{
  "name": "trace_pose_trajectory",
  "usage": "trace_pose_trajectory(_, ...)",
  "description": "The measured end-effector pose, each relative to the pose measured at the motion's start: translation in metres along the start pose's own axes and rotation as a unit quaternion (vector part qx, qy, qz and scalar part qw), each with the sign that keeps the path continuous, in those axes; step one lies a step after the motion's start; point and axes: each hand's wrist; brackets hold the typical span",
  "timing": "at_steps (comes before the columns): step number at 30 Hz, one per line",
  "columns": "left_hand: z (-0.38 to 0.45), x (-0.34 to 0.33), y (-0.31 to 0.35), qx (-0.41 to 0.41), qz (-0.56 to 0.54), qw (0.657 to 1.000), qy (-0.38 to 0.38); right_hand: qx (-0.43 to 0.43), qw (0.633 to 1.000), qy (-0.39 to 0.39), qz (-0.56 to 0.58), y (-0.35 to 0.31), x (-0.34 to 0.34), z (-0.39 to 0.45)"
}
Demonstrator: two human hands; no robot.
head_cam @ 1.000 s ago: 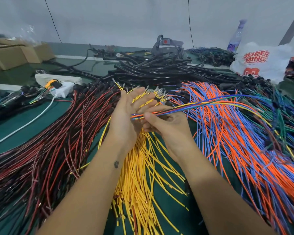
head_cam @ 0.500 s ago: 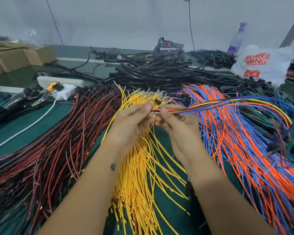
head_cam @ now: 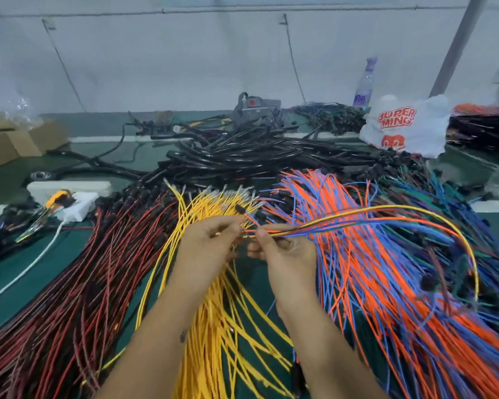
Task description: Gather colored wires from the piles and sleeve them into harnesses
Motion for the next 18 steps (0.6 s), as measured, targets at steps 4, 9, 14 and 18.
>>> trace_pose_trajectory(4,0.061,-0.015,0.013,-0.087,0.159,0.983,0.041,0.002,0.999,0.028,-0.031,0.006,-0.002,0.007)
trace_pose_trajectory(9,0.145,-0.028,-0.006,-0.13,0.387,0.913,0.002,-0.029,0.998,0.024,-0.053,0.011,-0.002,0.008)
trace_pose_trajectory(14,0.207,-0.012,-0.042,-0.038,0.533,0.845,-0.016,-0.064,0.994,0.026,-0.083,0.016,-0.002,0.008)
trace_pose_trajectory(18,0.211,-0.012,-0.065,0.008,0.599,0.801,0.012,-0.082,0.992,0.019,-0.097,0.019,-0.005,0.009)
Point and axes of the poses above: each hand's wrist, its own z-axis towards the middle knuckle, its own x-axis out of the back of the hand, y = z × x, and after that the axes turned 8 degrees about -z, right-handed
